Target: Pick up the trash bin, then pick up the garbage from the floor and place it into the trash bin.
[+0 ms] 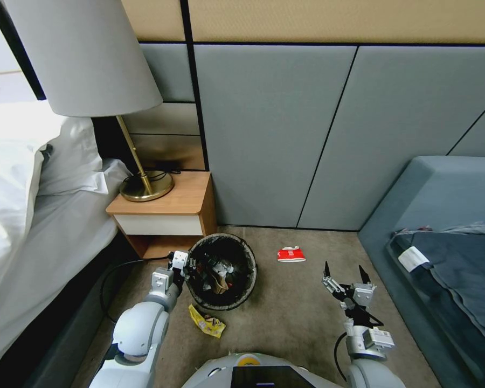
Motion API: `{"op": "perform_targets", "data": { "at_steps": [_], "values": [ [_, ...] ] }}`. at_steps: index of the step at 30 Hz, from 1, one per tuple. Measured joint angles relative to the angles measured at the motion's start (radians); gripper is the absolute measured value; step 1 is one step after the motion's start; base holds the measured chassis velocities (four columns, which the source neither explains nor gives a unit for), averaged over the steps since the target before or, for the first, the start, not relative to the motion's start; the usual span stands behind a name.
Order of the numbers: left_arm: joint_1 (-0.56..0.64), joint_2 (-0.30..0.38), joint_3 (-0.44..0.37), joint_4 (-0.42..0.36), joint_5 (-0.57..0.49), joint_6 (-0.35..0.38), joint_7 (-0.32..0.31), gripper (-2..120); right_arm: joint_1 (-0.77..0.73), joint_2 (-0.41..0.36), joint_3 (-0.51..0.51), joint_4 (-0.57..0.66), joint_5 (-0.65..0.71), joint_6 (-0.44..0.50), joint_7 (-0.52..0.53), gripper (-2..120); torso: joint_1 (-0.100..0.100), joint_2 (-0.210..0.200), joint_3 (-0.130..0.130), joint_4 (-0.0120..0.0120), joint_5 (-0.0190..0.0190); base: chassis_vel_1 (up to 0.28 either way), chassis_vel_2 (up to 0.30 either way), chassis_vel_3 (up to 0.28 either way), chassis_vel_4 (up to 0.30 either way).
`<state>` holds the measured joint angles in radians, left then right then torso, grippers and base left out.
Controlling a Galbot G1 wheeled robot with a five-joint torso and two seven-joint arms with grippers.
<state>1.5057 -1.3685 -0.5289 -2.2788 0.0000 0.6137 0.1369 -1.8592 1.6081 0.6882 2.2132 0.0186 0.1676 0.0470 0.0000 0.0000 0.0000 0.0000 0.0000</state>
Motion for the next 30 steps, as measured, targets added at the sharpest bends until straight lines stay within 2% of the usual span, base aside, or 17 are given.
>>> {"op": "perform_targets", "data": {
  "at_steps": [6, 11, 13, 15, 18, 19, 22, 30],
  "values": [
    [-0.001, -0.001, 0.001, -0.001, -0.003, 0.001, 0.001, 1, 0.008, 0.000, -0.001, -0.009, 0.000, -0.007, -0.001, 100, 0.000, 0.000, 0.000, 0.0000, 0.0000, -0.031, 0.028, 0.024, -0.029],
    [-0.001, -0.002, 0.002, -0.007, -0.003, 0.003, 0.001, 1, 0.059, 0.000, 0.009, -0.038, 0.002, -0.053, -0.015, 100, 0.000, 0.000, 0.000, -0.0001, -0.0001, 0.000, 0.000, 0.000, 0.000],
    [-0.001, -0.002, 0.003, -0.012, -0.003, 0.004, 0.001, 1, 0.112, -0.003, 0.015, -0.066, 0.016, -0.112, -0.036, 100, 0.000, 0.000, 0.000, -0.0002, 0.0001, 0.000, 0.000, 0.000, 0.000],
    [0.000, -0.002, 0.003, -0.013, -0.004, 0.005, 0.001, 1, 0.128, -0.009, 0.015, -0.075, 0.022, -0.128, -0.037, 100, 0.000, 0.000, 0.000, -0.0002, 0.0001, 0.000, 0.000, 0.000, 0.000],
    [0.002, -0.001, 0.003, -0.024, -0.009, 0.008, 0.001, 1, 0.214, -0.068, 0.009, -0.139, 0.054, -0.212, -0.044, 100, 0.000, 0.000, 0.000, 0.0001, 0.0003, 0.000, 0.000, 0.000, 0.000],
    [0.002, -0.001, 0.003, -0.024, -0.009, 0.008, 0.001, 1, 0.214, -0.068, 0.009, -0.139, 0.054, -0.212, -0.044, 100, 0.000, 0.000, 0.000, 0.0001, 0.0003, 0.000, 0.000, 0.000, 0.000],
    [0.006, 0.001, -0.002, -0.039, -0.022, 0.014, 0.000, 1, 0.309, -0.165, -0.010, -0.230, 0.123, -0.313, -0.055, 100, 0.000, 0.000, 0.000, 0.0000, 0.0002, 0.000, 0.000, 0.000, 0.000],
    [0.009, 0.004, -0.008, -0.052, -0.030, 0.018, 0.000, 1, 0.417, -0.244, -0.052, -0.349, 0.170, -0.369, -0.061, 100, 0.000, 0.000, 0.000, -0.0001, 0.0001, 0.000, 0.000, 0.000, 0.000]
  ]
}}
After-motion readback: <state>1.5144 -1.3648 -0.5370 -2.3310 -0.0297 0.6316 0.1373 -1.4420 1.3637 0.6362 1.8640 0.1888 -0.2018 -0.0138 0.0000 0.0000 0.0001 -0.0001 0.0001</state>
